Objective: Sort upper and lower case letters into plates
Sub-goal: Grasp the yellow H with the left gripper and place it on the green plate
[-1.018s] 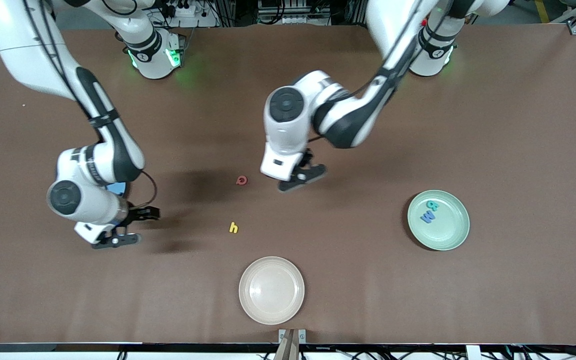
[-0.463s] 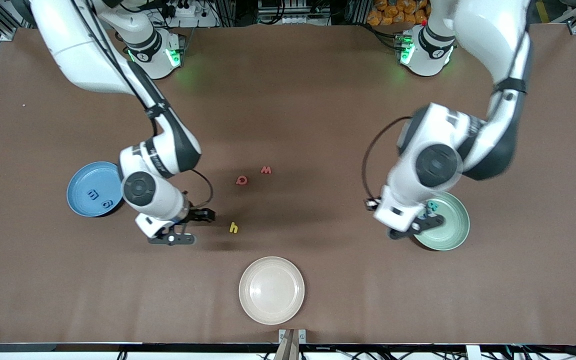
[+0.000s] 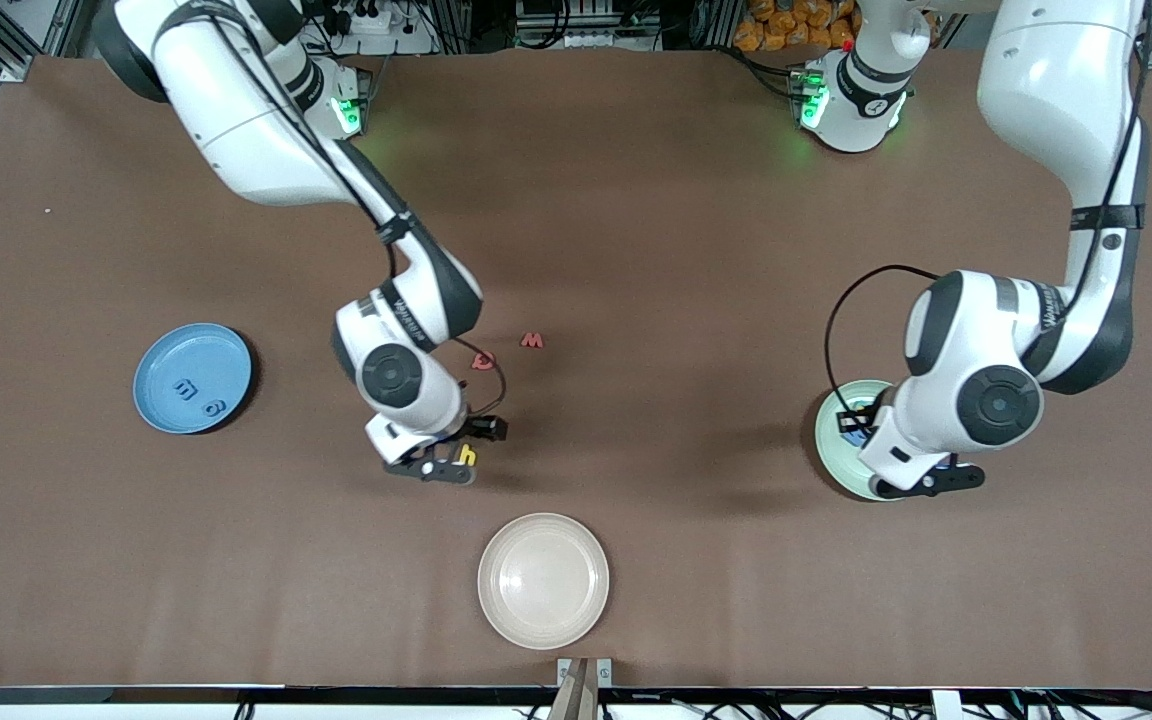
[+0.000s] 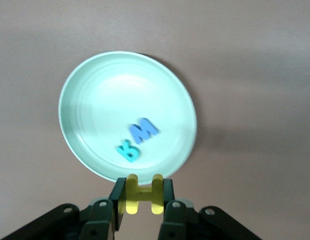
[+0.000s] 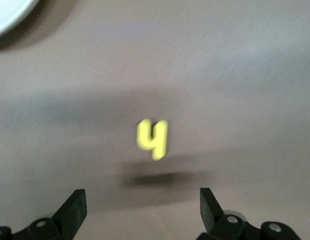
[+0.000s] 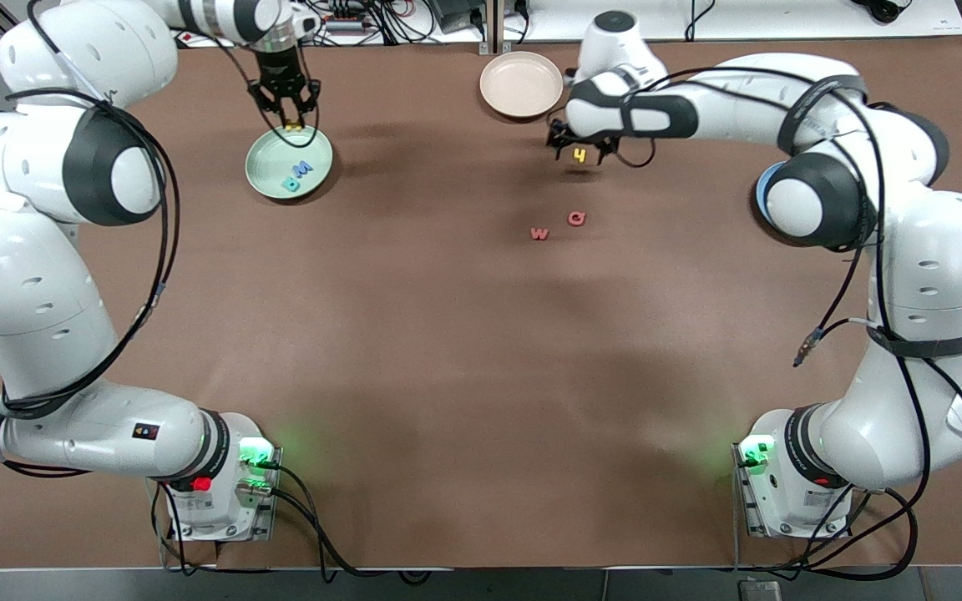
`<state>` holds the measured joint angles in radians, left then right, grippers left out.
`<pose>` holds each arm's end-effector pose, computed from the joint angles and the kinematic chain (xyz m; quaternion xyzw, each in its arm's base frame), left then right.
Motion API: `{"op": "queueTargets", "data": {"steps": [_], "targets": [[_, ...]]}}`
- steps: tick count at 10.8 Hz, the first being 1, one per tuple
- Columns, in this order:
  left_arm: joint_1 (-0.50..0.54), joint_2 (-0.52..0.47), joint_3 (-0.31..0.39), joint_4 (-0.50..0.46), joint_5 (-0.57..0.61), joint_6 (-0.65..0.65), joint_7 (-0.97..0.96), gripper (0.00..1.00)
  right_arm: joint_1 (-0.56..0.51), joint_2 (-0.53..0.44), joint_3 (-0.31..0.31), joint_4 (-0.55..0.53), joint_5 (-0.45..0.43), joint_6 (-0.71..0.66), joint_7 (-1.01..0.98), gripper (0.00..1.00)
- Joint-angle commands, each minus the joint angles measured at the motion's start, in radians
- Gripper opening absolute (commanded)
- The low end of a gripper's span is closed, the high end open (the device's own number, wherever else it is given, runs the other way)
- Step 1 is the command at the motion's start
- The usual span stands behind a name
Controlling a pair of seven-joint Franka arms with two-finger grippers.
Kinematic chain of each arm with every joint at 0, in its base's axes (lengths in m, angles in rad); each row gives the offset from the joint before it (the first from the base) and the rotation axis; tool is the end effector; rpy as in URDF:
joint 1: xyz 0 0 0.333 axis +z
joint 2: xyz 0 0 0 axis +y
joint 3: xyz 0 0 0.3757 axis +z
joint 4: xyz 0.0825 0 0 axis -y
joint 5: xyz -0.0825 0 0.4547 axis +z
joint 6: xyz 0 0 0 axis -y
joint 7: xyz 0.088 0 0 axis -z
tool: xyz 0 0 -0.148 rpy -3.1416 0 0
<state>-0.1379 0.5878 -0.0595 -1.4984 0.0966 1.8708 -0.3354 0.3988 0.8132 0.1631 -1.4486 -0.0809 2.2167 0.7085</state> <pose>0.7563 -0.1337 0.2849 -0.9925 -0.0526 0.0958 0.0546 0.7034 0.4123 0.1594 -0.9968 0.0724 0.0301 0.0122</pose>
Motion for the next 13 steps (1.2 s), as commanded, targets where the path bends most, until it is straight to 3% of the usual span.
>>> {"op": "queueTargets", "data": {"steps": [1, 2, 3, 4, 5, 8, 13], "targets": [[0.067, -0.005, -0.006, -0.085, 0.018, 0.108, 0.085, 0.00, 0.127, 0.006, -0.013, -0.042, 0.001, 0.015, 0.097, 1.00], [0.079, 0.013, -0.006, -0.086, 0.018, 0.132, 0.110, 0.00, 0.155, -0.015, -0.013, -0.114, 0.004, 0.088, 0.136, 1.00], [0.084, 0.023, -0.006, -0.085, 0.020, 0.151, 0.154, 0.16, 0.167, -0.041, -0.011, -0.198, 0.004, 0.175, 0.144, 1.00], [0.092, 0.029, -0.002, -0.080, 0.017, 0.159, 0.217, 0.63, 0.179, -0.063, -0.011, -0.270, 0.004, 0.240, 0.146, 1.00], [0.104, 0.027, 0.006, -0.080, 0.006, 0.160, 0.235, 1.00, 0.181, -0.086, -0.011, -0.307, 0.004, 0.245, 0.146, 1.00], [0.096, -0.002, 0.006, -0.079, 0.005, 0.147, 0.223, 1.00, 0.180, -0.150, -0.010, -0.365, 0.004, 0.209, 0.146, 1.00], [0.075, -0.074, -0.003, -0.072, -0.024, 0.084, 0.183, 1.00, 0.201, -0.163, -0.008, -0.366, 0.009, 0.202, 0.201, 1.00]]}}
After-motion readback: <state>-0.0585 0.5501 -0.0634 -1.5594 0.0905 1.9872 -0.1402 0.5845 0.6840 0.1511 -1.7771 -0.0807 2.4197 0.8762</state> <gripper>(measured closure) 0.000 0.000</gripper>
